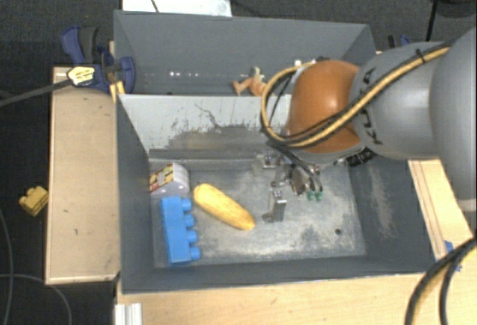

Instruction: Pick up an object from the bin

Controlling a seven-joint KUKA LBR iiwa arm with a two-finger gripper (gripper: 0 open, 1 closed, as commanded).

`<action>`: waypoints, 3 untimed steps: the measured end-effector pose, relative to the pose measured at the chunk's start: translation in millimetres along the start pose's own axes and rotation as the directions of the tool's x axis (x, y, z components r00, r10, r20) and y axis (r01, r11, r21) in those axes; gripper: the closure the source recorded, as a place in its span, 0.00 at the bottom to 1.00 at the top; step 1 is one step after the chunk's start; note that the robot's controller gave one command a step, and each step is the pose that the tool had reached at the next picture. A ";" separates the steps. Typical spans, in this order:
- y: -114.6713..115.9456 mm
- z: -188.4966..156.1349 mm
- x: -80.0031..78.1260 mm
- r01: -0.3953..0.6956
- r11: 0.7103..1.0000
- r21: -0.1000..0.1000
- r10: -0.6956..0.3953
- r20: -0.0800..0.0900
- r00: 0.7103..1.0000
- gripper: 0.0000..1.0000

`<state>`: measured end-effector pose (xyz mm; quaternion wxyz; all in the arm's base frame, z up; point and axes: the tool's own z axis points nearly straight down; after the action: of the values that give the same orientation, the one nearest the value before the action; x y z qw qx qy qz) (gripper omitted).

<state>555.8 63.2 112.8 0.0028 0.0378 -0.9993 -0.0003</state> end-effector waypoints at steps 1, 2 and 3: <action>35.2 -3.9 0.5 0.041 0.999 0.001 -0.041 0.022 0.999 0.00; 59.3 34.4 34.6 -0.041 0.999 -0.001 0.041 0.007 0.999 0.00; 77.6 42.5 -1.5 -0.199 0.980 -0.001 0.199 0.008 0.980 1.00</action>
Offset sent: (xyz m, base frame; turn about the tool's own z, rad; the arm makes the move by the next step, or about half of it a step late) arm -0.0497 0.0615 -0.0428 0.0605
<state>551.3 140.7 70.4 -0.0010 -0.0622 -0.9981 -0.0003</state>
